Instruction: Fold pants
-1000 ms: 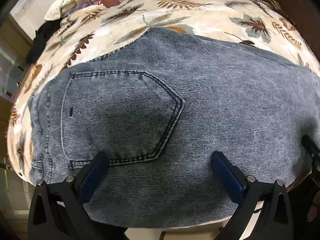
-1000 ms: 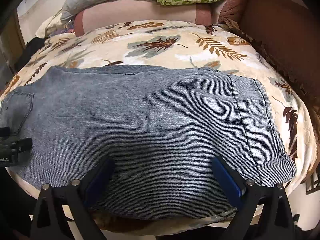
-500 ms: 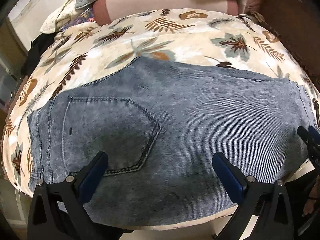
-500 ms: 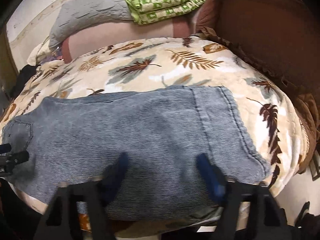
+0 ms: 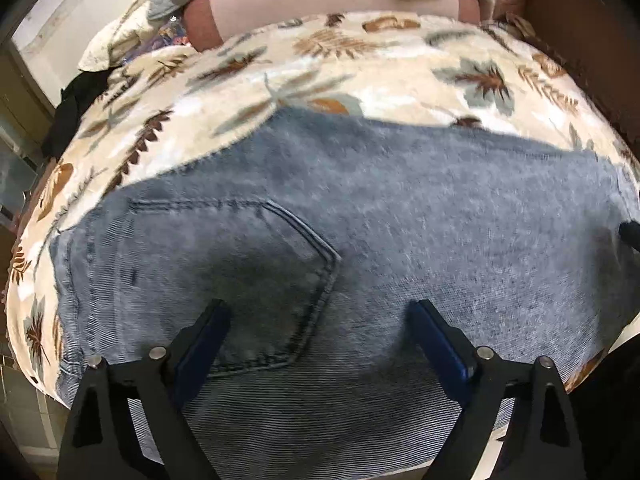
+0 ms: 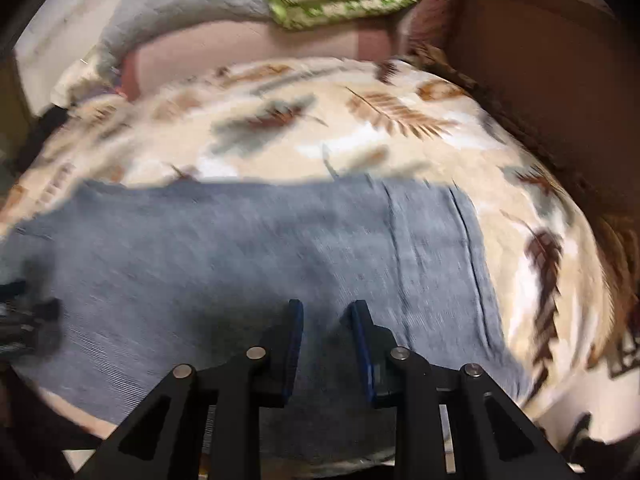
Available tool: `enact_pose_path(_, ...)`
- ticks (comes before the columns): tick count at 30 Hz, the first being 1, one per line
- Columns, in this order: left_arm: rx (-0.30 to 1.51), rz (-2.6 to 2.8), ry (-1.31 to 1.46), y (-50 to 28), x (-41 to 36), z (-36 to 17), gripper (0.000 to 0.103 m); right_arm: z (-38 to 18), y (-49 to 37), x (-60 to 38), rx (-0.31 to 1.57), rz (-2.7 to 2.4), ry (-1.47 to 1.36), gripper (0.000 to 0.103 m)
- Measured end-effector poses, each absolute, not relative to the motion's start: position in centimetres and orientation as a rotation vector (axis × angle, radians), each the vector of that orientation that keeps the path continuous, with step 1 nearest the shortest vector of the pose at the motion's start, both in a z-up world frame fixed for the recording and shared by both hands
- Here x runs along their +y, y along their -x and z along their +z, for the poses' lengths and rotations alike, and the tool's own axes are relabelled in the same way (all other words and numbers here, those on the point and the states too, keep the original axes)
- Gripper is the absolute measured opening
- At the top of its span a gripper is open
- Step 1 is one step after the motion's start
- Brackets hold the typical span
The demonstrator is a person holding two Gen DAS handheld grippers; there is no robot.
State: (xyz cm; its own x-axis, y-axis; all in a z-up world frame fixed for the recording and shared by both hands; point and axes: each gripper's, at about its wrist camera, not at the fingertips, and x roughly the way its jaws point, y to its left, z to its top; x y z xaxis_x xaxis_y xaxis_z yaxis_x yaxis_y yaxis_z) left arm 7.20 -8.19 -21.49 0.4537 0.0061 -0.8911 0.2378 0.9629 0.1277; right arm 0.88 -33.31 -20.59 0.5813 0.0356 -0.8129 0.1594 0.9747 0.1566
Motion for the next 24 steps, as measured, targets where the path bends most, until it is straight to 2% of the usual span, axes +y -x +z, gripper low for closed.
enact_pose_path(7, 1.110, -0.198, -0.122, -5.8, -5.4, -20.8, 0.093, -18.0, -7.1, -30.3, 1.016, 0.258, -0.155, 0.029)
enact_pose_path(21, 0.991, -0.355, -0.078, -5.4, -4.1, -21.3, 0.093, -20.1, -16.8, -21.4, 1.163, 0.614, 0.089, 0.029)
enact_pose_path(24, 0.981, -0.384, -0.049, -5.6, -3.9, -21.3, 0.093, -20.6, -18.0, -19.6, 1.163, 0.651, 0.123, 0.037)
